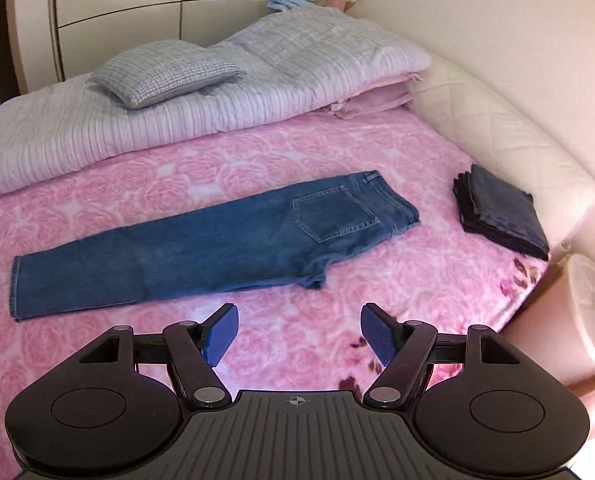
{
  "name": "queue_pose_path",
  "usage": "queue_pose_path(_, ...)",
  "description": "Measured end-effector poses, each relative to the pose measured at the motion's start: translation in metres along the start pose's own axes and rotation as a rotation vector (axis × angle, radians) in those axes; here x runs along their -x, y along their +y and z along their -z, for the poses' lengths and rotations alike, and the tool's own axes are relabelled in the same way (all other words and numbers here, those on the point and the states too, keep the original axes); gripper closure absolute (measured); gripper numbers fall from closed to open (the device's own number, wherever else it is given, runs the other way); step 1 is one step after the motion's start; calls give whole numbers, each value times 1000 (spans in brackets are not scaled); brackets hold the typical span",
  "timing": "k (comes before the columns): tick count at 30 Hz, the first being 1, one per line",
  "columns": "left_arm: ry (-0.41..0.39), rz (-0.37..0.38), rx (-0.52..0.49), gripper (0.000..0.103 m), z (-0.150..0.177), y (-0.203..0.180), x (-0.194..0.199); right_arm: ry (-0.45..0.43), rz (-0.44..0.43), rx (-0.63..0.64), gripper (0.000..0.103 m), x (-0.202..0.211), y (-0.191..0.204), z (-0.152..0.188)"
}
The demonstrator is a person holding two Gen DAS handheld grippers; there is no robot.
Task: Fold clothes
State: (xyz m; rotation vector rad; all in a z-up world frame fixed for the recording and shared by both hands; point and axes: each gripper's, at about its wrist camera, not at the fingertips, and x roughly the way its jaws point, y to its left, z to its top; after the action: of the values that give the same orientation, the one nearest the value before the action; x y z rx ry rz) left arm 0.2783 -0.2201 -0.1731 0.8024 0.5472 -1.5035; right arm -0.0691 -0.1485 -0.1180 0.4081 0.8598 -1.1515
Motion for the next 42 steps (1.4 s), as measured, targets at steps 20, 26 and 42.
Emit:
queue_pose_path(20,-3,34,5,20,20,3,8,47,-57,100,31,6,41,11)
queue_pose_path(26,37,13,11,19,29,3,8,72,-87,132,31,-9,53,15)
queue_pose_path(42,158,-137,103,19,16,-22,-48,61,-273,358,31,-110,59,-1)
